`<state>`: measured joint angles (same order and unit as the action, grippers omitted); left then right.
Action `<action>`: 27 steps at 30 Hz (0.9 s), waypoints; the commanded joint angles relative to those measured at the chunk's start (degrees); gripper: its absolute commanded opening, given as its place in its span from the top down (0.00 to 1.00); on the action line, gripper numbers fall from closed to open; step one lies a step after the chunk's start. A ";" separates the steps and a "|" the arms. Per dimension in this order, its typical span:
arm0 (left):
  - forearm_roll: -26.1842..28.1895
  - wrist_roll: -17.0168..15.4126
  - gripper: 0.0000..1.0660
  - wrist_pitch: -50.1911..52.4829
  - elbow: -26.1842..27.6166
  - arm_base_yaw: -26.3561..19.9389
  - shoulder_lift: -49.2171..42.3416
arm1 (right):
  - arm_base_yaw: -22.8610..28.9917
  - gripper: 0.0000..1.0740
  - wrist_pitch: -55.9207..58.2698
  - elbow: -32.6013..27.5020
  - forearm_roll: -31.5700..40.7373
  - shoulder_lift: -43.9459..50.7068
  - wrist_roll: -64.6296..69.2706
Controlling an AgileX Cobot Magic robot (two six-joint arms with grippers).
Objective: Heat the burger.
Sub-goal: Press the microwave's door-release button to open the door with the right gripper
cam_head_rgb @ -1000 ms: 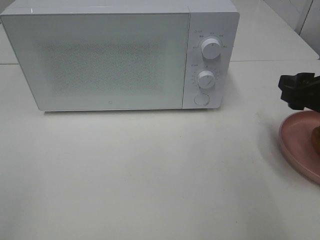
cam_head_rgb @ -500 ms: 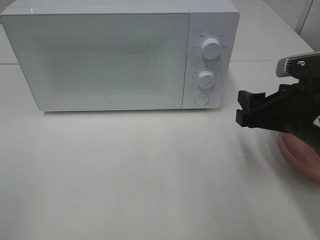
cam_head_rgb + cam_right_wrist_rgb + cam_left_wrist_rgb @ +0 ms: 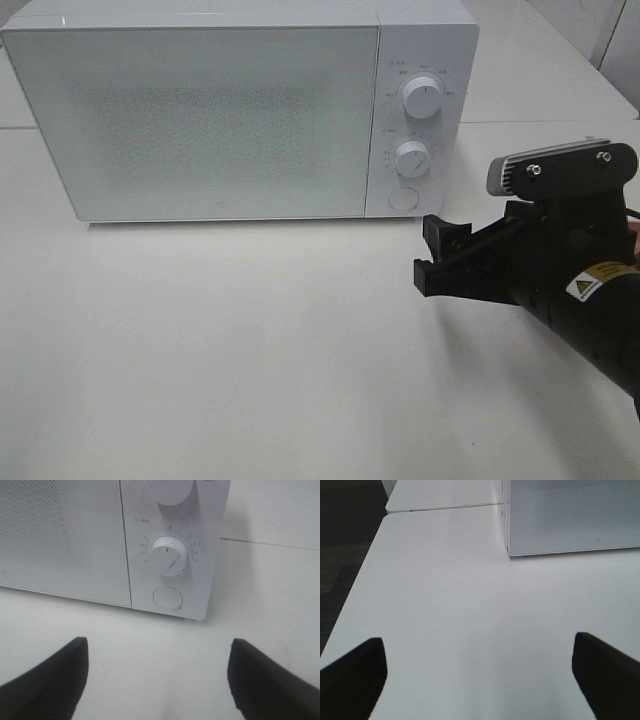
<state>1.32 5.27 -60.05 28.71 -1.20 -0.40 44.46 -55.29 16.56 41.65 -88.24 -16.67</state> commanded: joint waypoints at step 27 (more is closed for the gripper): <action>0.06 -0.29 0.13 0.52 -0.17 -0.06 -0.97 | 1.66 0.83 -0.97 -0.06 3.09 0.00 66.63</action>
<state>1.32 5.27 -60.05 28.71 -1.20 -0.40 45.95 -55.46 16.56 44.81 -88.18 45.15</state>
